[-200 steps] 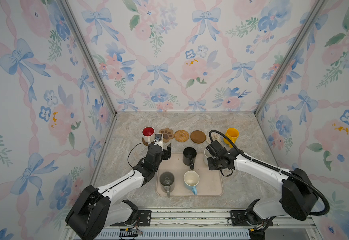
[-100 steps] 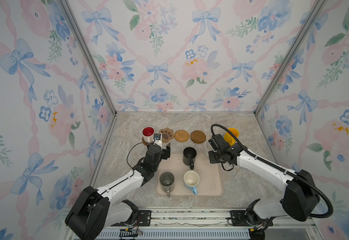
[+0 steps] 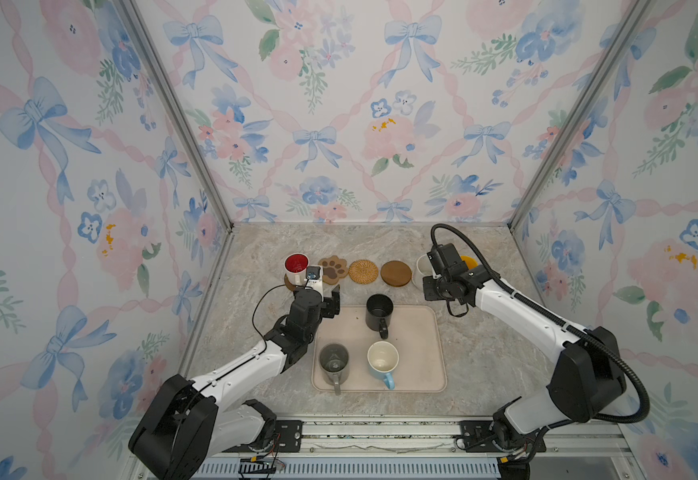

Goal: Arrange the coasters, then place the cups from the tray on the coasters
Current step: 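Carry the white speckled mug with the right gripper toward the colourful knit coaster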

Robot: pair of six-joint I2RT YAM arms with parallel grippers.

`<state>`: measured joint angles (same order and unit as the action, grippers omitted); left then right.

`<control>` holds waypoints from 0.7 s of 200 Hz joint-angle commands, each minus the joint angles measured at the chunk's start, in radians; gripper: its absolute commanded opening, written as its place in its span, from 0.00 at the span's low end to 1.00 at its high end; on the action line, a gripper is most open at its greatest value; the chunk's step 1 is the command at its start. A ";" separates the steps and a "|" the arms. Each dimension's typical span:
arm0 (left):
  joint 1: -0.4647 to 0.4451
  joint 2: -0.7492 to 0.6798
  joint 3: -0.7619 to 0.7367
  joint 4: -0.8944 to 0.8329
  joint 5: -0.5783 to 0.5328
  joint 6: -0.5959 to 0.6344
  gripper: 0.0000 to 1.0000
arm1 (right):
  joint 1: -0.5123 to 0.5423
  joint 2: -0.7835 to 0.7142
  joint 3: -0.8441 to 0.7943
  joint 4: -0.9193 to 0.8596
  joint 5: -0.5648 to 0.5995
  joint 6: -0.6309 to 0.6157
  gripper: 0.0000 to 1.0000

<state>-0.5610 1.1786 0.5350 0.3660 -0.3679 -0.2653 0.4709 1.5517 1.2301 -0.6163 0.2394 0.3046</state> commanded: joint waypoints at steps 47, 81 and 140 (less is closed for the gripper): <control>0.011 -0.019 -0.006 0.006 0.007 -0.008 0.81 | -0.075 0.099 0.120 0.099 -0.023 -0.057 0.00; 0.012 -0.032 -0.012 0.006 0.007 -0.008 0.81 | -0.095 0.165 0.149 0.110 -0.035 -0.062 0.00; 0.014 -0.057 -0.023 0.006 0.004 -0.009 0.81 | -0.120 0.230 0.184 0.114 -0.052 -0.063 0.00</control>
<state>-0.5556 1.1408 0.5297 0.3660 -0.3679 -0.2657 0.3649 1.7775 1.3556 -0.5755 0.1841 0.2459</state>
